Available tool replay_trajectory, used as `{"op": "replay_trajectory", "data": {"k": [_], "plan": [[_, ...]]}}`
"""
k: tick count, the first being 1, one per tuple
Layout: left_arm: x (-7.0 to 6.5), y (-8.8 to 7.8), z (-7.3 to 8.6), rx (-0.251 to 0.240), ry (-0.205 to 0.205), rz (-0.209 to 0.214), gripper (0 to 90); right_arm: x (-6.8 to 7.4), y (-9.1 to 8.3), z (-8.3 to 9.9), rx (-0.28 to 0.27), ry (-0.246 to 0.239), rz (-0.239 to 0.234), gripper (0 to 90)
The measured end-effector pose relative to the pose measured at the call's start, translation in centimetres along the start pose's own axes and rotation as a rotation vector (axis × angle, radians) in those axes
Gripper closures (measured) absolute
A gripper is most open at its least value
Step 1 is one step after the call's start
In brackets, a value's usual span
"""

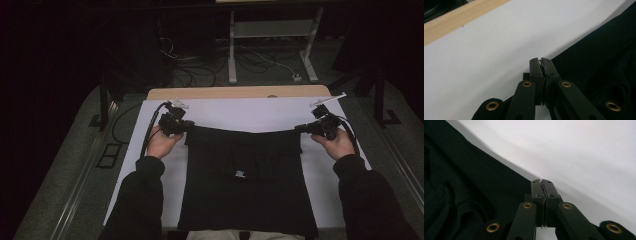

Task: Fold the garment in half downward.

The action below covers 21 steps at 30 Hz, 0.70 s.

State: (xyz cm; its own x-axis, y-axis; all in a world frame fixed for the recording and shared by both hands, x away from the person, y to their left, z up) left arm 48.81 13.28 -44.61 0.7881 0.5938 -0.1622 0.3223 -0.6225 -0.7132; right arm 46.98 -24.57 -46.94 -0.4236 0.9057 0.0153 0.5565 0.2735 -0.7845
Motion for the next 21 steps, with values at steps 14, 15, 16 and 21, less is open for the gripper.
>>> {"op": "replay_trajectory", "data": {"k": [14, 15, 16, 21], "plan": [[1.1, -0.6, -2.5, -0.001, -0.005, -0.027, 87.2, -1.1, -0.5, -3.3, -0.048, -0.005, 0.028, 87.1], [1.2, -0.7, -2.7, -0.003, -0.006, -0.029, 87.2, -1.1, -0.5, -3.4, -0.050, -0.006, 0.029, 87.1], [1.3, -0.8, -3.0, -0.006, -0.003, -0.030, 87.2, -1.2, -0.5, -3.6, -0.052, -0.005, 0.031, 87.1], [1.5, -1.2, -3.8, 0.009, 0.008, -0.042, 87.2, -1.5, -0.8, -4.8, -0.074, 0.000, 0.036, 87.0]]}}
Point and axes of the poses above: each handheld gripper's, and its own axes: y roughly forward along the jaws, z roughly out of its underside, x roughly to its left, the point moved 10 cm from there along y, roughly forward along the jaws, and after that the axes turned 15 degrees about z, right-handed, at the moved point
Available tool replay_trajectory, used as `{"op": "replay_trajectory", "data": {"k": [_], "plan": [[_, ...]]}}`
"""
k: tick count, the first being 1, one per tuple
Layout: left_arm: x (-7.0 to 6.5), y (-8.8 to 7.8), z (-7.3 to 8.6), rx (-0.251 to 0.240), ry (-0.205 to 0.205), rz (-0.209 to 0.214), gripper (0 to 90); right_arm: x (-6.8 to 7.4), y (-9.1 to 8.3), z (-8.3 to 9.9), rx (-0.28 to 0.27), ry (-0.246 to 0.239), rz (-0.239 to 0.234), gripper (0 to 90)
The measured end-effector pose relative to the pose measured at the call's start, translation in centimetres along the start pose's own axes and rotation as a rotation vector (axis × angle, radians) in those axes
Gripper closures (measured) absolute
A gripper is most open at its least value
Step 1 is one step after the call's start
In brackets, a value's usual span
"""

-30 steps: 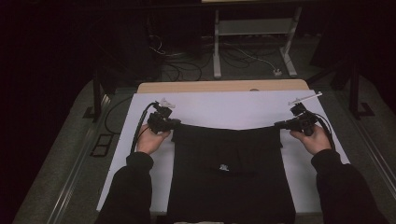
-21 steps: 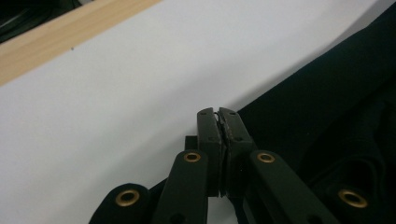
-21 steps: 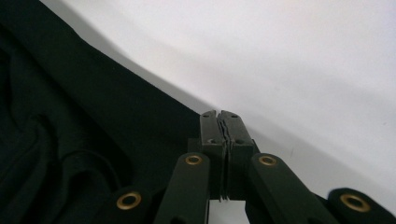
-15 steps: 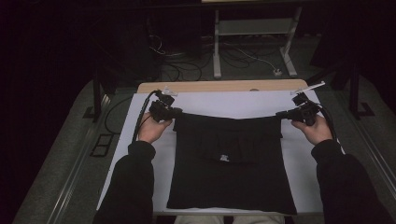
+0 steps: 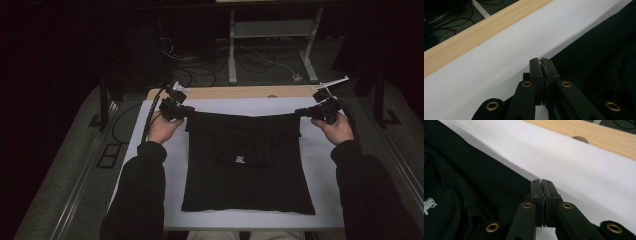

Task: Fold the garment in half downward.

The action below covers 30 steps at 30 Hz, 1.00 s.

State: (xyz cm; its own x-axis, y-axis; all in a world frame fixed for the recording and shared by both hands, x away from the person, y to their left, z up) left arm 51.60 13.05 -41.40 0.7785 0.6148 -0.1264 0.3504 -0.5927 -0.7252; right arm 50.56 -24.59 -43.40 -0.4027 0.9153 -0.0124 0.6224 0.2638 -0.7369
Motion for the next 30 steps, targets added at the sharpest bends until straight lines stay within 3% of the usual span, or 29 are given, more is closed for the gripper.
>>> {"op": "replay_trajectory", "data": {"k": [17, 30], "plan": [[0.6, -0.3, -1.2, -0.005, 0.008, -0.024, 87.2, -0.4, 0.2, -2.3, -0.022, -0.006, 0.010, 86.8], [1.1, -0.3, -1.3, 0.003, 0.012, -0.029, 87.1, -0.5, 0.7, -2.3, -0.038, -0.001, 0.012, 86.7]]}}
Point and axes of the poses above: each handheld gripper's, and its own axes: y roughly forward along the jaws, z roughly out of its underside, x roughly to its left, the point moved 10 cm from there along y, roughly forward along the jaws, and after that the axes turned 15 degrees about z, right-handed, at the moved point
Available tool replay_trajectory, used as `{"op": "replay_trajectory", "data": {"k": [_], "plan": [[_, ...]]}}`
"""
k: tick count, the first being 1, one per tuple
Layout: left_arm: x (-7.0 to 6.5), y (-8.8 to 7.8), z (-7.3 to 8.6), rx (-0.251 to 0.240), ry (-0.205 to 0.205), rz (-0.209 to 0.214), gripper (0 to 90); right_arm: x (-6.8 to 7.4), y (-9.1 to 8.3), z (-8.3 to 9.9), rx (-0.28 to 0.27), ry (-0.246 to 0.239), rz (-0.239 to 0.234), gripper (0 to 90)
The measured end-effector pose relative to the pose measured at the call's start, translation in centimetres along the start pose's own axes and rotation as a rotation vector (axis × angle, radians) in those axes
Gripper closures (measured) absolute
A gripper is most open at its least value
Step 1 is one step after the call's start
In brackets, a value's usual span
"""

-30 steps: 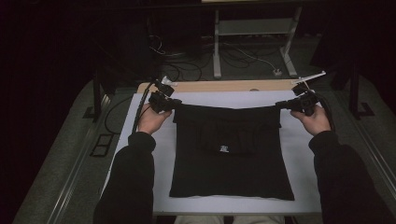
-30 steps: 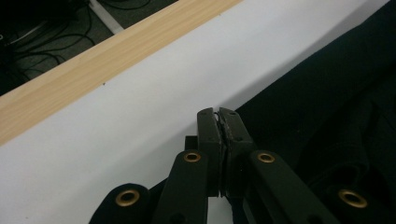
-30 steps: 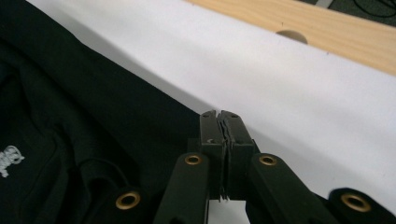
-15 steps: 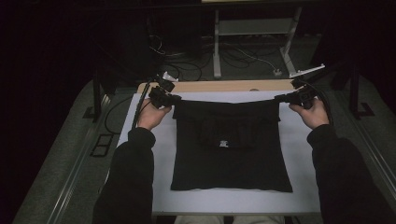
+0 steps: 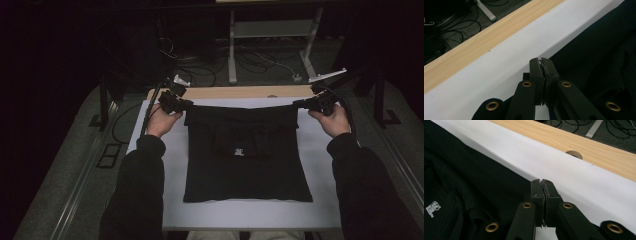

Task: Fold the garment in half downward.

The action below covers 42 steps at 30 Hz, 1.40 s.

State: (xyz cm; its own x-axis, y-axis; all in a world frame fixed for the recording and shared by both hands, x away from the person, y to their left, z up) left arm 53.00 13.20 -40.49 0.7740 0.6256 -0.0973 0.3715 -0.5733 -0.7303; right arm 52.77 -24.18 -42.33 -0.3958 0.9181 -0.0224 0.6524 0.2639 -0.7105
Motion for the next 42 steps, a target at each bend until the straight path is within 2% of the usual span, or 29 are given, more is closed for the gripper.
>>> {"op": "replay_trajectory", "data": {"k": [16, 18, 23, 28, 37, 40, 42], "plan": [[0.9, 2.2, 0.9, 0.032, -0.026, 0.004, 86.8, -0.3, 2.0, 0.7, 0.028, 0.023, -0.026, 86.4], [1.2, 2.4, 1.2, 0.052, -0.021, 0.006, 86.8, -0.3, 2.3, 0.8, 0.030, 0.024, -0.028, 86.4], [1.5, 3.3, 1.8, 0.063, -0.035, 0.015, 86.8, -0.2, 3.2, 1.1, 0.042, 0.030, -0.036, 86.3], [2.0, 4.2, 2.5, 0.075, -0.056, 0.024, 86.7, -0.3, 4.2, 1.6, 0.060, 0.039, -0.038, 86.2], [2.5, 5.2, 2.9, 0.085, -0.065, 0.023, 86.5, -0.5, 5.5, 2.1, 0.075, 0.055, -0.038, 85.8], [2.6, 5.5, 3.1, 0.075, -0.092, 0.030, 80.5, -0.5, 5.6, 2.1, 0.072, 0.048, -0.022, 77.5], [2.6, 5.8, 3.5, 0.094, -0.106, 0.044, 78.2, -0.3, 5.5, 2.2, 0.080, 0.031, -0.014, 74.9]]}}
Point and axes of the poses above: each handheld gripper's, and its own axes: y roughly forward along the jaws, z roughly out of its underside, x roughly to its left, the point moved 10 cm from there along y, roughly forward along the jaws, and after that the axes turned 15 degrees about z, right-handed, at the moved point
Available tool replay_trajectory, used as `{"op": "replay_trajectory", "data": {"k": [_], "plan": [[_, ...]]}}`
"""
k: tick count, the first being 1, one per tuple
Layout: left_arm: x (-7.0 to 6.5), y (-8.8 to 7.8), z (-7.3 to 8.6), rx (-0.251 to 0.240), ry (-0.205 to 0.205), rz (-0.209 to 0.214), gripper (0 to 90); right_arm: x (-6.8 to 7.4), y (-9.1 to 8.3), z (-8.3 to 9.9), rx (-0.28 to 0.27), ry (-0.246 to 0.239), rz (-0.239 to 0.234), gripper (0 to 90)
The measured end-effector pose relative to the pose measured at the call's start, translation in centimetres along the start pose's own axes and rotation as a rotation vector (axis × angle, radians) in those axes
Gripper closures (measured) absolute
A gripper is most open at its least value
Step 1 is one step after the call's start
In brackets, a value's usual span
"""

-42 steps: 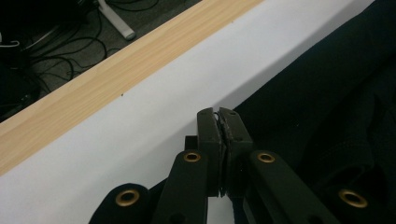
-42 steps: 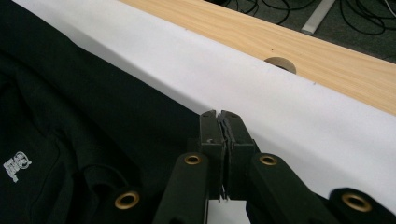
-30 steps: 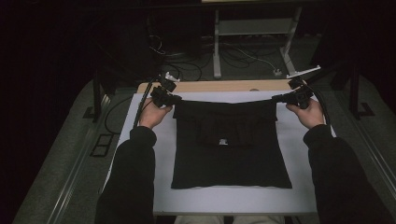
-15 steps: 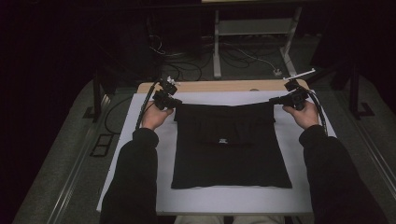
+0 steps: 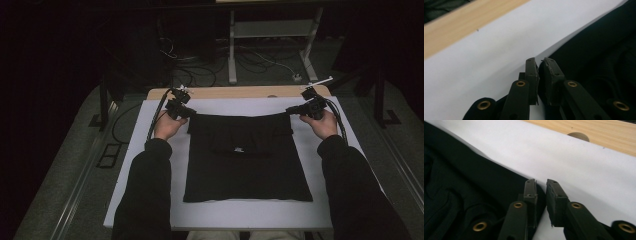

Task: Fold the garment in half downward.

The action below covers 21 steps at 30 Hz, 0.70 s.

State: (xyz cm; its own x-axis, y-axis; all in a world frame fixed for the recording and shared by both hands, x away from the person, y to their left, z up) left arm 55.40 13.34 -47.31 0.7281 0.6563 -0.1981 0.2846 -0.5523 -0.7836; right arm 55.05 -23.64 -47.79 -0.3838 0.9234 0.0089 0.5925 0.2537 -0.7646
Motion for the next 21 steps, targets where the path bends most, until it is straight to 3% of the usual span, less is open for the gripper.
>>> {"op": "replay_trajectory", "data": {"k": [3, 7, 11, 16, 21], "plan": [[0.0, 0.1, 0.3, 0.002, -0.009, 0.006, 71.9, 0.1, 0.0, 0.2, 0.013, -0.018, 0.031, 62.4], [0.0, -0.2, 0.5, -0.010, -0.027, 0.001, 54.6, 0.1, 0.0, 0.2, 0.016, -0.007, 0.041, 44.2], [-0.5, -0.6, 0.8, -0.040, -0.050, 0.079, 41.0, 0.0, -0.1, 0.0, 0.014, 0.038, 0.026, 34.0], [-0.9, -1.1, 1.3, -0.064, -0.060, 0.131, 32.5, 0.1, -0.6, 0.0, 0.008, 0.059, 0.018, 21.1], [-1.7, -1.6, 1.3, -0.091, -0.064, 0.178, 14.3, 0.3, -1.1, -0.1, 0.001, 0.065, 0.002, 13.4]]}}
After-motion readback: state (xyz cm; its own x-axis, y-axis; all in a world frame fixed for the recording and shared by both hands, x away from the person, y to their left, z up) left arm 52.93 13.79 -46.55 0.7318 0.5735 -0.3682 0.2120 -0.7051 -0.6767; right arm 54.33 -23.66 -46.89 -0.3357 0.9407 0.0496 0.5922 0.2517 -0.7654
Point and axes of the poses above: each handheld gripper's, and its own axes: y roughly forward along the jaws, z roughly out of its underside, x roughly to its left, the point moved 10 cm from there along y, roughly forward along the jaws, and after that the axes turned 15 degrees about z, right-handed, at the moved point
